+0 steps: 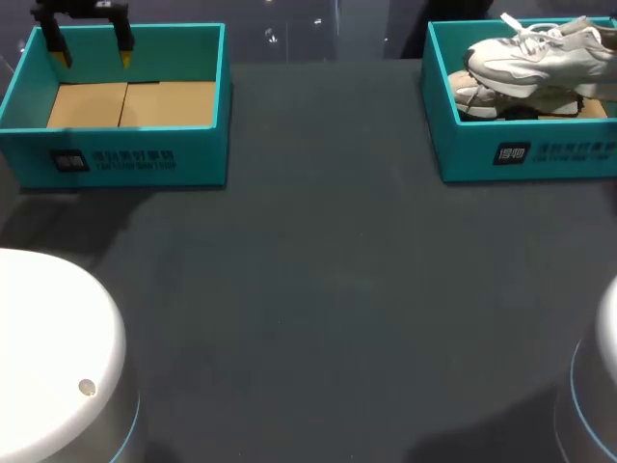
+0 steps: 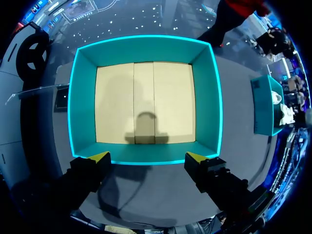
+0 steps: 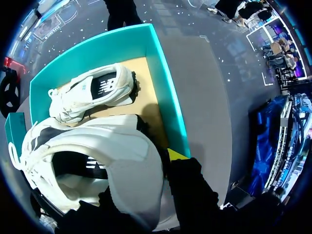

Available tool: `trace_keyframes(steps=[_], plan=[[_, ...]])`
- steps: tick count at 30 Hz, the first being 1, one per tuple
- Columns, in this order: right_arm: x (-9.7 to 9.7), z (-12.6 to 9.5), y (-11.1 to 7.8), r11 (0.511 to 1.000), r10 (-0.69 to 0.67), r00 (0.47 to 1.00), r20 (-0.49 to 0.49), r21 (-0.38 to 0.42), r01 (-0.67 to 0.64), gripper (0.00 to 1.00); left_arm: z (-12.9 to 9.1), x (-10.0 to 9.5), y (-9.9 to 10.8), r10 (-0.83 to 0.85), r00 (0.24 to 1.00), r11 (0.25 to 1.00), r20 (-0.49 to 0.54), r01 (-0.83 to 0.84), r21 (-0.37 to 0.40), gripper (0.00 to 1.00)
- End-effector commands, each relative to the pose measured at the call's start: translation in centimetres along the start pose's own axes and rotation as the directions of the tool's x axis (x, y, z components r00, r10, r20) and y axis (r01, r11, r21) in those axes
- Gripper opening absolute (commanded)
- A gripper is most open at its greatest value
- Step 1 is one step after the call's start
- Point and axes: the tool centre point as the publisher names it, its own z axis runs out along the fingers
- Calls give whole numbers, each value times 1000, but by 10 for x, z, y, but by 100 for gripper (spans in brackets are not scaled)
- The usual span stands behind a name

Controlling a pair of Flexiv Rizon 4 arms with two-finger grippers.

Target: Take the shoe out of the shoebox, open the shoe tongue, remove and reinsert the insole, then place the shoe into the shoebox

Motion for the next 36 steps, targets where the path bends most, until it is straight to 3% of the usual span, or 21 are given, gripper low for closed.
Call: trace_keyframes(steps=[1,13,21,28,36], plan=[[1,-29,-12,1000,2,1000,19,-17,-1,0,0,0,0,0,1000,1000,0,0,-1,100],[10,-89,-37,999,7,996,91,-50,-2,0,0,0,0,0,1000,1000,0,0,-1,100],[31,-121,-58,997,-15,990,143,-76,26,0,0,0,0,0,1000,1000,0,0,-1,100],[59,-145,-93,995,1,983,181,-102,18,0,0,0,0,0,1000,1000,0,0,-1,100],[109,-160,-149,991,38,978,206,-133,-10,0,0,0,0,0,1000,1000,0,0,-1,100]])
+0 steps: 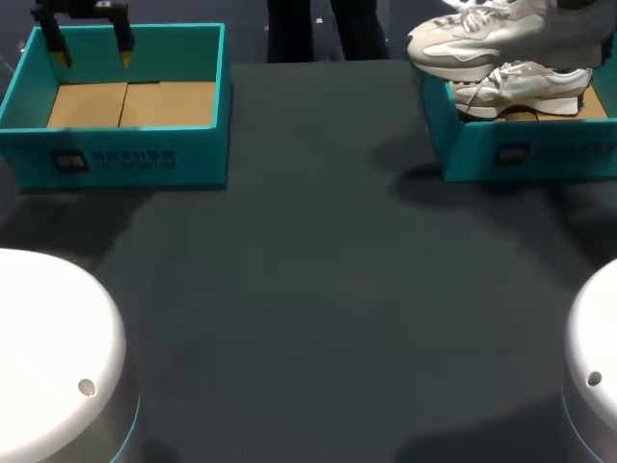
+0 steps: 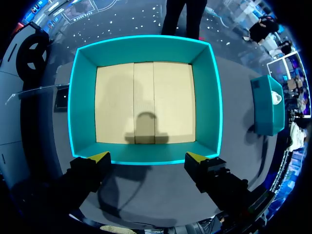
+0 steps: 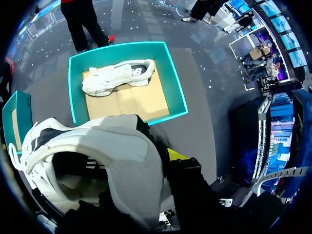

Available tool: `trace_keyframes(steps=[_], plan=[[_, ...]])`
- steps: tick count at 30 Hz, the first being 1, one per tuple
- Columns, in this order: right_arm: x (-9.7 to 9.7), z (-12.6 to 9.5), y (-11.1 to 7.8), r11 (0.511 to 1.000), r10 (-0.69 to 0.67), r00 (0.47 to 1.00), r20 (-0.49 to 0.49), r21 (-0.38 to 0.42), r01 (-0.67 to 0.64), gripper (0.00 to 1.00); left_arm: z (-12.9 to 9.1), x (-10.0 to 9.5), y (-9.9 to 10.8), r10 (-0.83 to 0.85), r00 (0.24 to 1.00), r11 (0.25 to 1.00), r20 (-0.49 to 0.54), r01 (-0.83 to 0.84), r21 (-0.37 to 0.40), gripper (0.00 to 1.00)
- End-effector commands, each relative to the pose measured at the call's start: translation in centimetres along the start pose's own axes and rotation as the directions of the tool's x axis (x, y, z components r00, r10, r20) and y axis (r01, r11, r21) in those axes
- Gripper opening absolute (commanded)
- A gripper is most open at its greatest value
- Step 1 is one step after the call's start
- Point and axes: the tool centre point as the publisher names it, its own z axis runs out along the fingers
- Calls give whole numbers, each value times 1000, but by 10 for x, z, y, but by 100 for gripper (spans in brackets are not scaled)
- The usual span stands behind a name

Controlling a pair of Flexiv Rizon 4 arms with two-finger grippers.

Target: Take the shoe out of the shoebox, open the shoe tongue, remove and reinsert the insole, then place the shoe into the shoebox

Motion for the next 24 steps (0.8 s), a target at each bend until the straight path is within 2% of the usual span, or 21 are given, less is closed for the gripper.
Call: trace_keyframes(steps=[1,4,10,16,24], plan=[[24,-16,-38,998,22,999,39,-65,-20,0,0,0,0,0,1000,1000,0,0,-1,100],[47,-22,-61,997,37,998,53,-69,-33,0,0,0,0,0,1000,1000,0,0,-1,100],[82,-26,-97,995,66,996,54,-76,-62,0,0,0,0,0,1000,1000,0,0,-1,100],[108,-20,-122,993,78,996,40,-88,-74,0,0,0,0,0,1000,1000,0,0,-1,100],[131,-10,-147,992,94,995,21,-90,-92,0,0,0,0,0,1000,1000,0,0,-1,100]])
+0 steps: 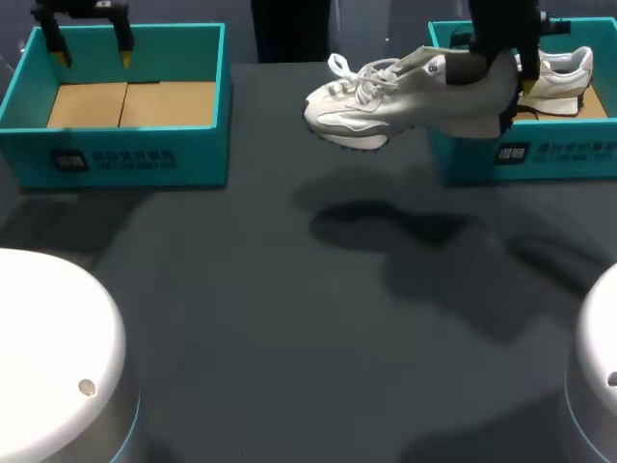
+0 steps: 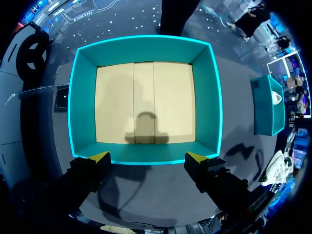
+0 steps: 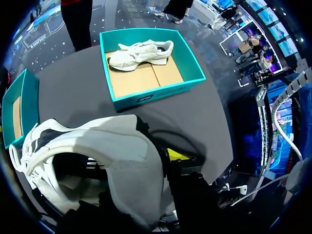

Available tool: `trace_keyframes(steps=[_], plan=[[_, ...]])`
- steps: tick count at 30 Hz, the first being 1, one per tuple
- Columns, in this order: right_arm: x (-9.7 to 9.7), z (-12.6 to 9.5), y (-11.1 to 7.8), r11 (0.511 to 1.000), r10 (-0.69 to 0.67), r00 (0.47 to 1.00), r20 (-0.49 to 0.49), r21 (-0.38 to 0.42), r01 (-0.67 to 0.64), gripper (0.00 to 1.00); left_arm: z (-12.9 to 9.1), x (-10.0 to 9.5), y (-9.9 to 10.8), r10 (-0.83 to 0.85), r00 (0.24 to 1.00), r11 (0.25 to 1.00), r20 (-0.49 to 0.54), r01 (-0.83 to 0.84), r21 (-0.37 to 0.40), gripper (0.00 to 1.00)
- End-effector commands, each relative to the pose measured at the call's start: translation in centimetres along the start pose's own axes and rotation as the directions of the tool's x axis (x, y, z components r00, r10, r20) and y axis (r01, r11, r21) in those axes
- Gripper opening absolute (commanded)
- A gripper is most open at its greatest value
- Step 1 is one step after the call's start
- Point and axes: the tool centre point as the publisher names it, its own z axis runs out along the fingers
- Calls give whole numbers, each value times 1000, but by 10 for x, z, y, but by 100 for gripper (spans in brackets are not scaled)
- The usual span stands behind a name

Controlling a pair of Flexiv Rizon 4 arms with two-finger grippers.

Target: Take the shoe out of the shoebox, open the shoe tongue, remove and reinsert the insole, then place the shoe into the shoebox

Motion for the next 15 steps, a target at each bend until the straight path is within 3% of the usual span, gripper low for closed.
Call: trace_keyframes(steps=[1,10,15], plan=[[7,5,-12,1000,4,1000,-3,-19,-4,0,0,0,0,0,1000,1000,0,0,-1,100],[26,28,-40,999,22,999,-33,24,-21,0,0,0,0,0,1000,1000,0,0,-1,100],[26,28,-40,999,22,999,-33,24,-21,0,0,0,0,0,1000,1000,0,0,-1,100]])
